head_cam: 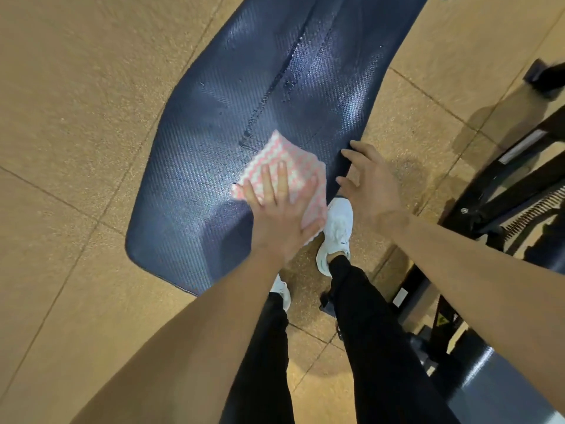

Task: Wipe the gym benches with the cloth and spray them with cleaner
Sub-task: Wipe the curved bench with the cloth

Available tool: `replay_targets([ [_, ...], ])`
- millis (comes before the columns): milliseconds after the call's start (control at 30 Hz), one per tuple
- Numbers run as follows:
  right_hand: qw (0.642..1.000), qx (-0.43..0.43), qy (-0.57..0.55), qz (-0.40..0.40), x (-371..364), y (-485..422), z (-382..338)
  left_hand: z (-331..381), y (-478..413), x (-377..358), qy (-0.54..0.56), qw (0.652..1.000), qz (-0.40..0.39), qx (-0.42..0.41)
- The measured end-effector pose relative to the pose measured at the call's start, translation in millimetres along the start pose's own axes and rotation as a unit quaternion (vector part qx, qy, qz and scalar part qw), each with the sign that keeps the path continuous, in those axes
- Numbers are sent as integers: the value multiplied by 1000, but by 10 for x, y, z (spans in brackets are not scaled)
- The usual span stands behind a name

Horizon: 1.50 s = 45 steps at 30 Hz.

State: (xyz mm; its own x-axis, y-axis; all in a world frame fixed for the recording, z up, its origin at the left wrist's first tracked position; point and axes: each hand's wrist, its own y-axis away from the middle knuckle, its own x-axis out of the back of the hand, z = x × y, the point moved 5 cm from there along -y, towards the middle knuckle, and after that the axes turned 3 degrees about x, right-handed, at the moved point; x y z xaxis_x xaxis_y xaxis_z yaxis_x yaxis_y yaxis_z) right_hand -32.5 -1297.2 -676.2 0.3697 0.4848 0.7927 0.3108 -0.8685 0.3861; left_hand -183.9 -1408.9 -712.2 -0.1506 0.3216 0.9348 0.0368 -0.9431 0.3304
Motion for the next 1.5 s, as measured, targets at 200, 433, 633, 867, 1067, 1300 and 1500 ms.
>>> replay_targets([
  [200,1000,-17,1,11,57,-153,-21,-275,-186,65,6,999,1,39],
  [433,995,-23,91,32,64,-439,-224,-1252,-797,342,20,983,5,184],
  [633,996,-56,59,34,77,-485,-160,-1731,-1062,510,68,964,-9,259],
  [867,997,-16,69,6,126,-451,-35,-1436,-1041,442,47,970,10,240],
  [1067,998,5,53,-36,176,-440,45,-607,-934,281,27,986,-12,166],
  [1300,996,45,33,-63,254,-435,224,311,-687,138,33,997,-26,67],
  [1500,995,59,6,-83,304,-433,246,157,-781,194,22,996,-65,57],
])
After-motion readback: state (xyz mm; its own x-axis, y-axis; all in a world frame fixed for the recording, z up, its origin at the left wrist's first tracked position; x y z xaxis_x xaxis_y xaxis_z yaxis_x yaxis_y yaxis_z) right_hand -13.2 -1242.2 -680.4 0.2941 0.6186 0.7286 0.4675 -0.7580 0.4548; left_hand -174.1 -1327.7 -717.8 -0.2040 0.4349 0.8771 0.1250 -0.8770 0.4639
